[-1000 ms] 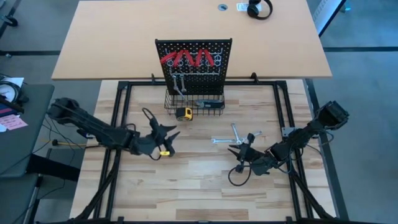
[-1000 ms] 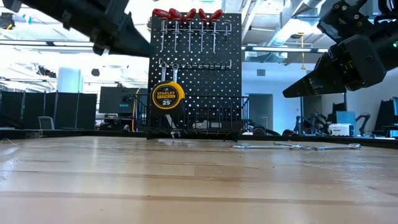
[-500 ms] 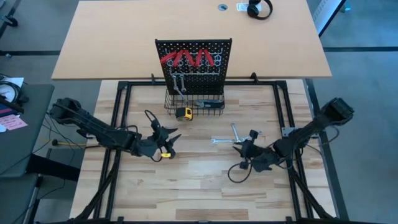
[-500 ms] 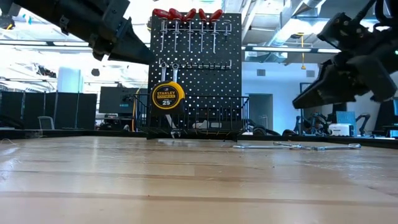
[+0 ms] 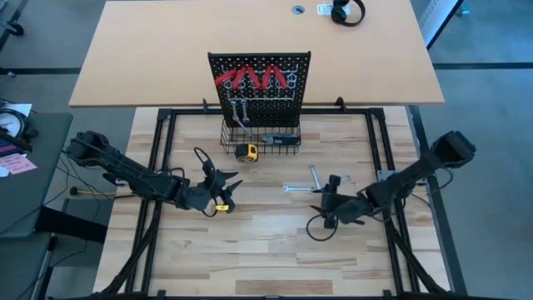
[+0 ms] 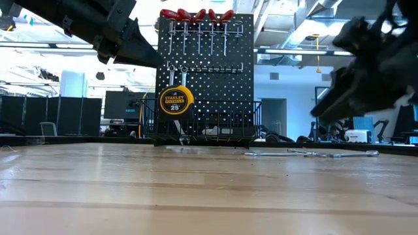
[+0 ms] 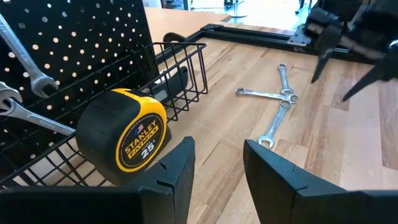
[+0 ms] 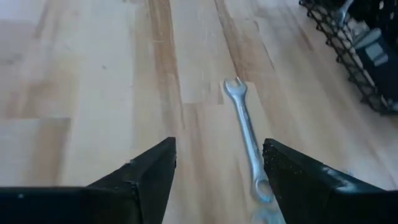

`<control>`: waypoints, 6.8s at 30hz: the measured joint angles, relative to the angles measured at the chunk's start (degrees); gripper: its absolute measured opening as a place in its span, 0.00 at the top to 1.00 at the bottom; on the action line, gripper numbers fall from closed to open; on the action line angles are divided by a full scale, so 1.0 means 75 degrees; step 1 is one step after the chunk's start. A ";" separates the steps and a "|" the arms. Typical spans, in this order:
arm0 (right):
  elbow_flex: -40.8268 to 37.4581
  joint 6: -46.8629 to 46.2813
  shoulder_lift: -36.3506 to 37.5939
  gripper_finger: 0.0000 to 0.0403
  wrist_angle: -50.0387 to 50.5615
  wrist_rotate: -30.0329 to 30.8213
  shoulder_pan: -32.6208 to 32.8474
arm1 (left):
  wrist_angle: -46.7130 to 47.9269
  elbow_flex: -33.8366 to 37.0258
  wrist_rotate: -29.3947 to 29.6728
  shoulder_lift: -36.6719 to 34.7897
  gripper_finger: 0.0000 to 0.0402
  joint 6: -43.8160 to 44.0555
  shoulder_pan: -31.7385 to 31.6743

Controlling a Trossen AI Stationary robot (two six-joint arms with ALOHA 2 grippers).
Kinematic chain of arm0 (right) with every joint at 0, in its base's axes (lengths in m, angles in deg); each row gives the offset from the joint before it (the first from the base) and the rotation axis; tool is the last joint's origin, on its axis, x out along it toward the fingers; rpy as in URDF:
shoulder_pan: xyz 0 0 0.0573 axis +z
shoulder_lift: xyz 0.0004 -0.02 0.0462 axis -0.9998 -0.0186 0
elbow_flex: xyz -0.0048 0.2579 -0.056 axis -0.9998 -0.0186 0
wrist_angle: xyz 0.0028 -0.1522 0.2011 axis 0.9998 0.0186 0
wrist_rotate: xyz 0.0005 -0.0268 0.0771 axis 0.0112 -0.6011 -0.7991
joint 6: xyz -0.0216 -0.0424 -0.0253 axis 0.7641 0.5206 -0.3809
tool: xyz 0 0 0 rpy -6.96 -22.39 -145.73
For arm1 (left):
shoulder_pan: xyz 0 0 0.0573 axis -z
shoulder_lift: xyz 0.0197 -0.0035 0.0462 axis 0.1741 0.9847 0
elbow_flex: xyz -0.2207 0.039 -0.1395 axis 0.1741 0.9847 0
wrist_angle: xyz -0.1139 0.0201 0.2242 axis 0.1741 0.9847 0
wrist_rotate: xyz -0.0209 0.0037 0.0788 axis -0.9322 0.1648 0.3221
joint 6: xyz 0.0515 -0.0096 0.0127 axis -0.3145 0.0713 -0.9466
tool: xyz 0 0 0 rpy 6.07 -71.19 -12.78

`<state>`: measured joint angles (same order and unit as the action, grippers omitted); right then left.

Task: Hang tools onto peg board
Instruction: Hang the wrench into the pegboard

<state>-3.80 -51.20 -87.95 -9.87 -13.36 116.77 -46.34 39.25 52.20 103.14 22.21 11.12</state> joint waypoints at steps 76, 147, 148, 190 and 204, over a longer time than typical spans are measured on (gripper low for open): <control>0.0307 0.1632 -0.1618 0.73 -0.4183 -0.6523 -0.2311 | 0.0049 -0.0003 -0.0822 0.0017 0.68 -0.0149 0.0242; -0.0170 0.1543 -0.5844 0.78 -0.8006 -0.6511 -0.3067 | -0.1102 -0.0215 -0.0775 0.0967 0.73 -0.2769 0.0946; -0.0174 0.1503 -0.5910 0.78 -0.8165 -0.6533 -0.3106 | -0.1110 -0.0336 -0.0776 0.1139 0.74 -0.2866 0.0954; -0.0663 0.0653 -0.3055 0.63 -0.6350 -0.6083 -0.1961 | -0.1306 -0.3666 -0.2783 0.6141 0.65 -0.2836 0.0428; -0.0256 0.1117 -0.4365 0.55 -0.5910 -0.4725 -0.1459 | -0.1269 -0.3666 -0.2777 0.6135 0.66 -0.2671 0.0373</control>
<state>-5.72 -42.82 -120.69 -54.19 -48.80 105.83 -55.86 11.75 31.37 149.15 2.17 13.92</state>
